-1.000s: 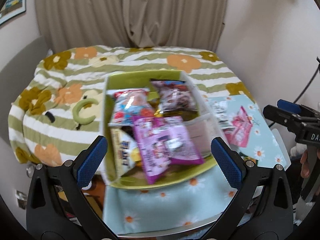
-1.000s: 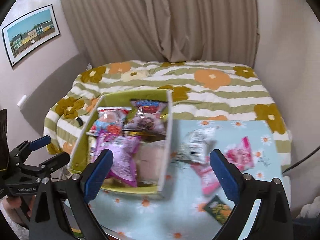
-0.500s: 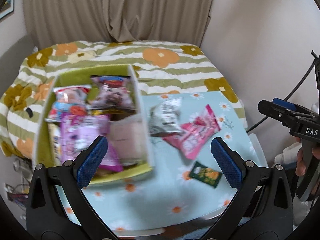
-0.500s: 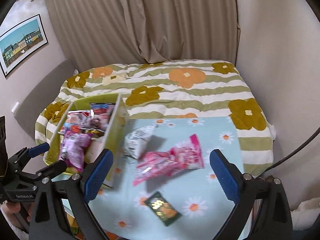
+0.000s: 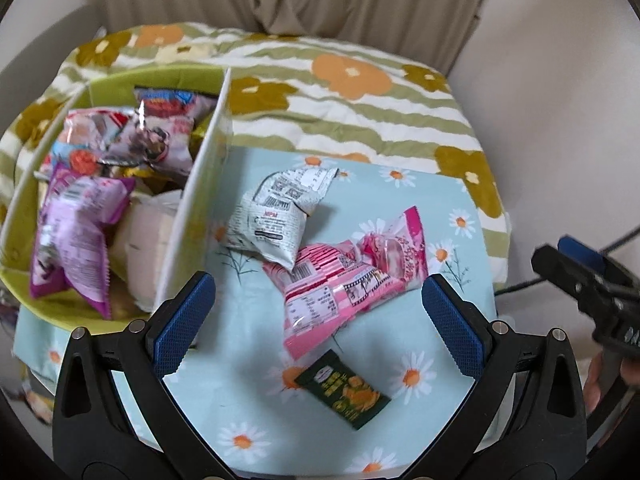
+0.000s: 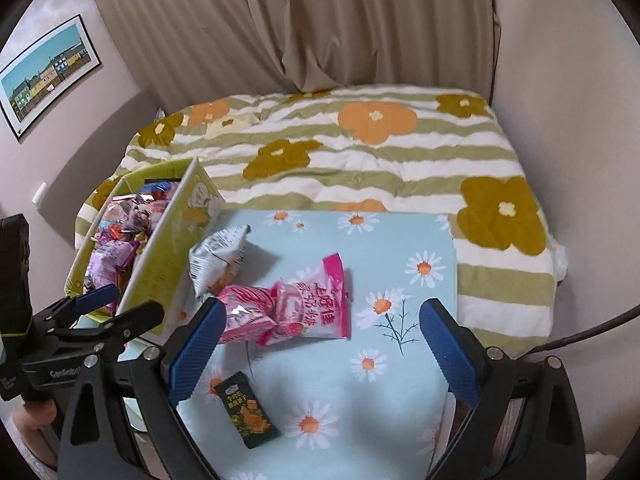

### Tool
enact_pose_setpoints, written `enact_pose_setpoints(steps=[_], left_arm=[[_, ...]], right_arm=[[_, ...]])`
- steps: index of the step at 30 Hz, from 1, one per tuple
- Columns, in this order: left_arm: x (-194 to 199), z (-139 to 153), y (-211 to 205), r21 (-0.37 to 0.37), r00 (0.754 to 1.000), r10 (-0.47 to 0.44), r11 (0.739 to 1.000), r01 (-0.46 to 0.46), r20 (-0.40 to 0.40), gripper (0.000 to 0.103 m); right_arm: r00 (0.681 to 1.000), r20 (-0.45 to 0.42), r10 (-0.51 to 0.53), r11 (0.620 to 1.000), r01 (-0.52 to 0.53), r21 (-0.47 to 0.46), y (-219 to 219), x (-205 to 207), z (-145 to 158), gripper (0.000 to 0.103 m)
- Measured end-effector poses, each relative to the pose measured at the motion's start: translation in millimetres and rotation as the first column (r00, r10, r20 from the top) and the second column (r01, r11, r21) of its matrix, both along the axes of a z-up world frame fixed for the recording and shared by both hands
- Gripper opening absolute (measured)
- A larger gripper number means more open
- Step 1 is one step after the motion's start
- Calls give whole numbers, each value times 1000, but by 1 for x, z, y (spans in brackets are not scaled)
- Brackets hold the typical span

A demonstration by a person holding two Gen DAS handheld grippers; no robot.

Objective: Organize snacks
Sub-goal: 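Move both tools back over the last snacks on the sheet, then grasp the pink striped bag with the left gripper while the right grasps the pink-white candy bag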

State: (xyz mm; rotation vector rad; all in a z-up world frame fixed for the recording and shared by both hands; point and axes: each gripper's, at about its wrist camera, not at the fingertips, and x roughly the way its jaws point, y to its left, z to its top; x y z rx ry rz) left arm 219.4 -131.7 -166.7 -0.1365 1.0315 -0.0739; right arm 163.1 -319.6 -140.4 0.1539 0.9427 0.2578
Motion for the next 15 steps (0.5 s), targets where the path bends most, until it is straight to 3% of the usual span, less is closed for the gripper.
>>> enact_pose_setpoints(steps=[15], left_arm=[[56, -77, -14, 58, 985, 53, 997, -44, -162, 101]], right_arm=[[992, -115, 43, 998, -36, 55, -4, 55, -64, 96]])
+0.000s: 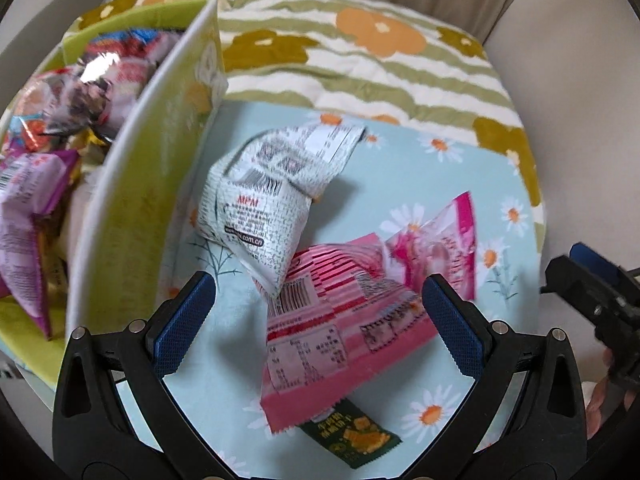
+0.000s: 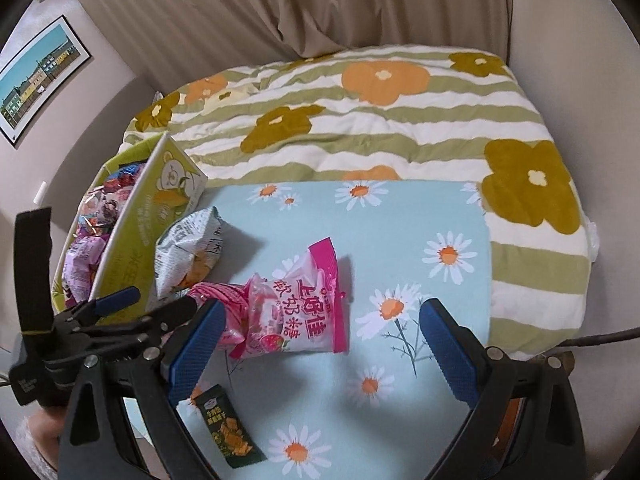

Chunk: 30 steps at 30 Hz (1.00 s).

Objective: Organize snacks
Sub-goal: 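Grasp the pink striped bag with the left gripper while the right grasps the pink-white candy bag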

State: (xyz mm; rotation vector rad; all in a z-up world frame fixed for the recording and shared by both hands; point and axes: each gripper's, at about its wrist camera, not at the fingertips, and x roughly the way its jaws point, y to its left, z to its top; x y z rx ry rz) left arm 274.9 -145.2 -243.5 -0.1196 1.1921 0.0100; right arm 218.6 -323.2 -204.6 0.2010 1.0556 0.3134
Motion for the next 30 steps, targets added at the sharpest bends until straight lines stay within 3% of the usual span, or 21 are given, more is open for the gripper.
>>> enact_pose_setpoints(steps=[7, 13, 21, 30], left_arm=[[5, -20, 6, -64, 999, -4, 998, 1, -34, 96], [15, -30, 10, -165, 996, 17, 986, -31, -89, 90], [26, -35, 4, -129, 992, 21, 991, -37, -122, 90], [11, -48, 7, -132, 991, -27, 991, 9, -133, 79]], right_arm=[[997, -61, 36, 999, -35, 16, 18, 17, -25, 96], [995, -89, 52, 998, -50, 31, 28, 25, -37, 96], [994, -109, 19, 999, -14, 45, 19, 30, -40, 96], [987, -149, 55, 998, -49, 41, 36, 31, -55, 96]])
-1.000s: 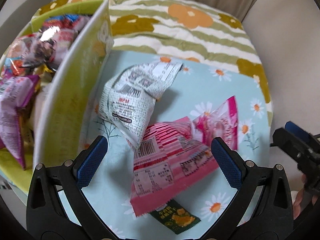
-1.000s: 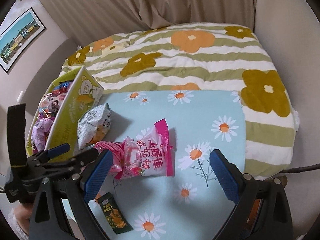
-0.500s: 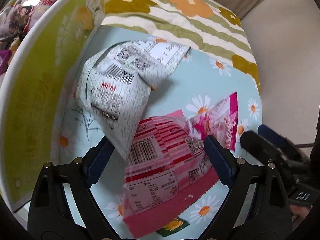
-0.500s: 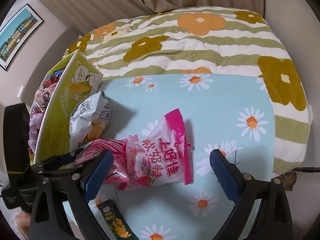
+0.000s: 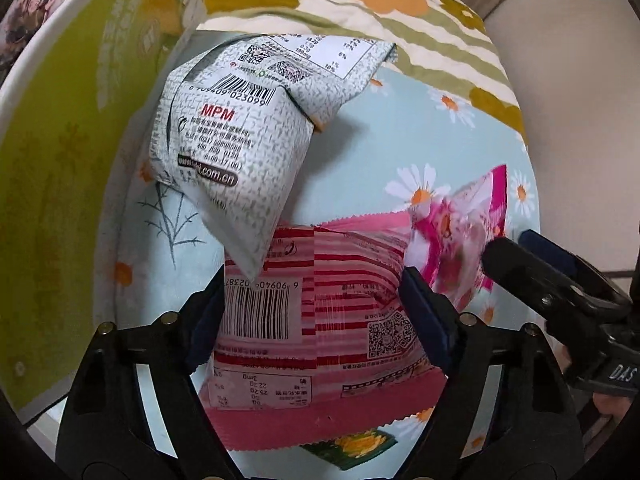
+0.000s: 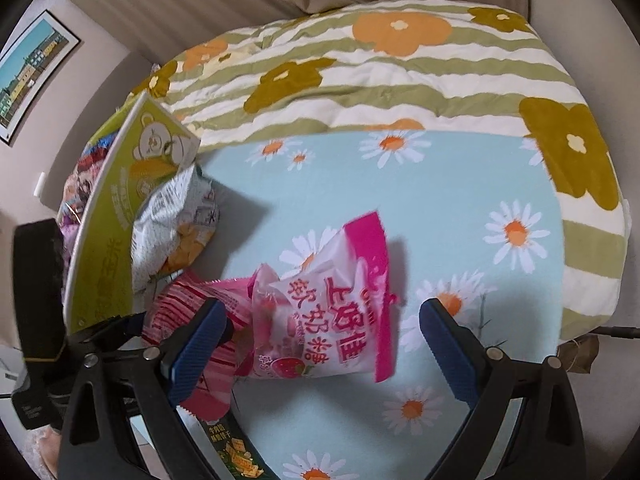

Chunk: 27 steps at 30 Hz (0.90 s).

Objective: Organize snacks
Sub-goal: 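Grasp the pink striped bag with the left gripper while the right grasps the pink-white candy bag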

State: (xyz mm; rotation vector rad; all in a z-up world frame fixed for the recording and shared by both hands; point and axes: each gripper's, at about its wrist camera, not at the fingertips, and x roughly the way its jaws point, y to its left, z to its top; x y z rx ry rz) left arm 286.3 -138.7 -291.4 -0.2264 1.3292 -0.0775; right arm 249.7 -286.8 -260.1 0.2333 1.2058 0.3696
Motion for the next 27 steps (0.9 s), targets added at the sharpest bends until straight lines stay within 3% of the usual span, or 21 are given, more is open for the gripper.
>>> enact_pose_setpoints(steps=[8, 16, 18, 19, 21, 22, 27], left_arm=[[-20, 1, 2, 1, 998, -55, 998, 55, 7, 70], [-34, 3, 9, -13, 998, -66, 998, 67, 24, 67], [-37, 4, 12, -17, 997, -66, 998, 67, 29, 67], [-38, 4, 12, -18, 997, -67, 998, 68, 29, 67], [-40, 4, 12, -18, 997, -69, 997, 70, 31, 66], [-41, 4, 13, -19, 997, -70, 997, 70, 35, 66], [-46, 11, 11, -19, 995, -80, 997, 81, 53, 66]], right_arm=[[999, -3, 34, 998, -34, -61, 16, 1, -15, 96], [998, 1, 58, 993, -57, -108, 26, 5, -28, 96], [998, 10, 68, 991, -67, -116, 30, 3, -30, 90], [997, 10, 74, 988, -72, -135, 32, 2, -32, 76], [996, 24, 88, 986, -84, -142, 34, -1, -32, 70], [996, 27, 90, 987, -86, -132, 34, -2, -30, 61], [995, 52, 91, 987, -83, -135, 31, -10, -23, 51]])
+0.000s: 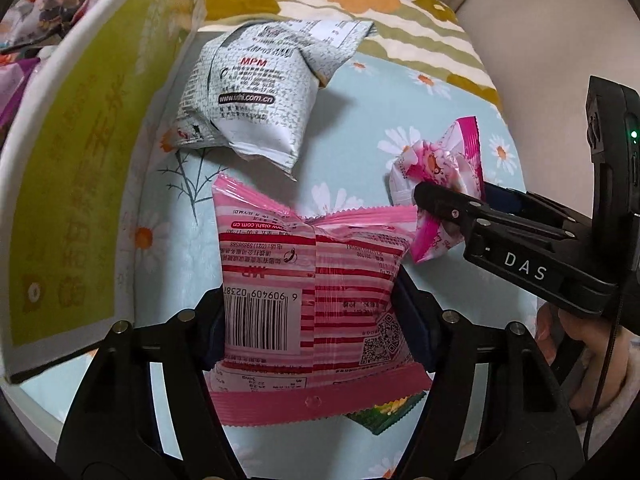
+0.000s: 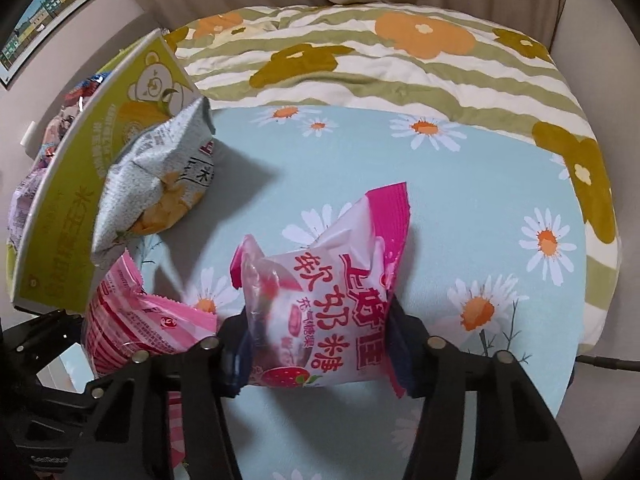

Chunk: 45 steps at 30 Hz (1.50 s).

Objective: Organize snacks
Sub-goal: 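Grasp the pink striped bag with the left gripper while the right grasps the pink-white candy bag, then carry both bags over the box and open both grippers to drop them in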

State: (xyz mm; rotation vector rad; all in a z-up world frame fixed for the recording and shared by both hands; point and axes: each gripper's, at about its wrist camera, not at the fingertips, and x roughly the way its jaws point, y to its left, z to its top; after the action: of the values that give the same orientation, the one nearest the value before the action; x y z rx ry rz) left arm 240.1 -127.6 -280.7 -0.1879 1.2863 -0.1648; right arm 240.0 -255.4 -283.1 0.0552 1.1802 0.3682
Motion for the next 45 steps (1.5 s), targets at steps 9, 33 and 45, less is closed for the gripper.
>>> enact_pose_setpoints(steps=[9, 33, 45], left_arm=[[-21, 35, -12, -16, 997, -25, 1000, 27, 77, 66], [-15, 197, 147, -2, 918, 114, 992, -123, 380, 67], [90, 194, 246, 32, 934, 22, 999, -36, 357, 67]], right_arm=[[997, 62, -54, 998, 52, 23, -23, -26, 40, 51], [950, 312, 16, 991, -56, 120, 78, -37, 193, 51], [964, 267, -8, 993, -25, 119, 185, 12, 184, 51]])
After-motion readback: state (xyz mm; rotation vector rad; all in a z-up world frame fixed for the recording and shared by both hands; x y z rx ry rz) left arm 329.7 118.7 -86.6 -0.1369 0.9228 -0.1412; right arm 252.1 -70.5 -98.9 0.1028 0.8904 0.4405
